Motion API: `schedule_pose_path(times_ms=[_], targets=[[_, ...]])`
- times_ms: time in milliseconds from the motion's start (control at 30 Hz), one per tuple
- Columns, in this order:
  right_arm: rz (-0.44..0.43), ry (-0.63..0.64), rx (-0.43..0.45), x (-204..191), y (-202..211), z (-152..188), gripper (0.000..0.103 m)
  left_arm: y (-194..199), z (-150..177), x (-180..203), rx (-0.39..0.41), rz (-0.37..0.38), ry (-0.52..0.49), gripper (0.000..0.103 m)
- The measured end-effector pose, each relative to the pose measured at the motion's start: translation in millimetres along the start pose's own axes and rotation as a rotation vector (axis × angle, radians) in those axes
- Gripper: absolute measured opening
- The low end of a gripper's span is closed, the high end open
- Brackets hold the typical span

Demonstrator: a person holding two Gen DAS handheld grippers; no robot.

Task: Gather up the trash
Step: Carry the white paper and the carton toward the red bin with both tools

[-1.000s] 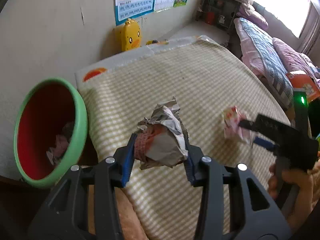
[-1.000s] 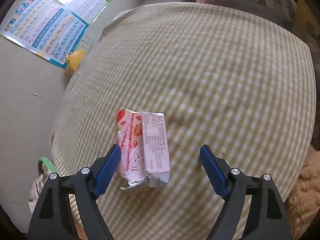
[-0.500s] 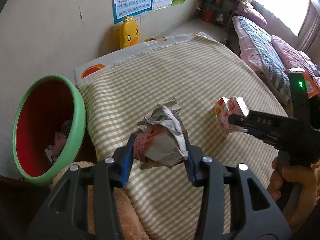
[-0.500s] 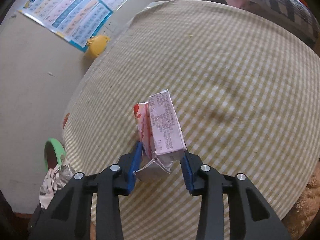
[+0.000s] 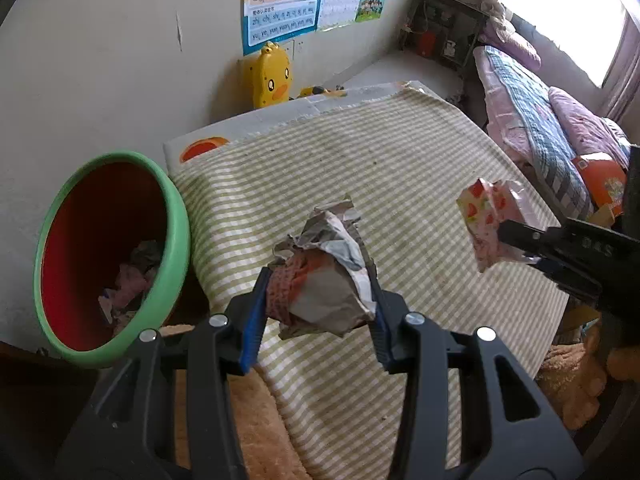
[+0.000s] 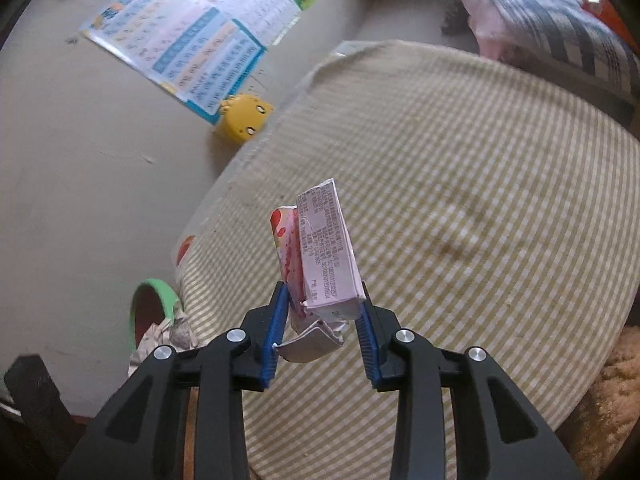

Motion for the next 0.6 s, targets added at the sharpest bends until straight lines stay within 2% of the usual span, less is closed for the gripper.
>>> schedule_pose_path(times_ms=[233, 600], targets=[[0.059, 0.192, 0.084, -38, 26, 7, 0.032, 8, -5, -13, 0.017, -0.003, 0.032, 0.042], [0.088, 0.352, 0.131, -72, 42, 25, 0.032, 30, -8, -56, 0.063, -0.029, 0.104, 0.042]])
Point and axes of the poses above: each gripper's, at about its wrist camera, not at the fingertips, and y roughly against the way its jaws point, x to its right, z to its underside, the point moved 8 cm from there along -y, roughly the way its jaws point, and after that the axes turned 2 degrees about y, right-handed, at the moved point
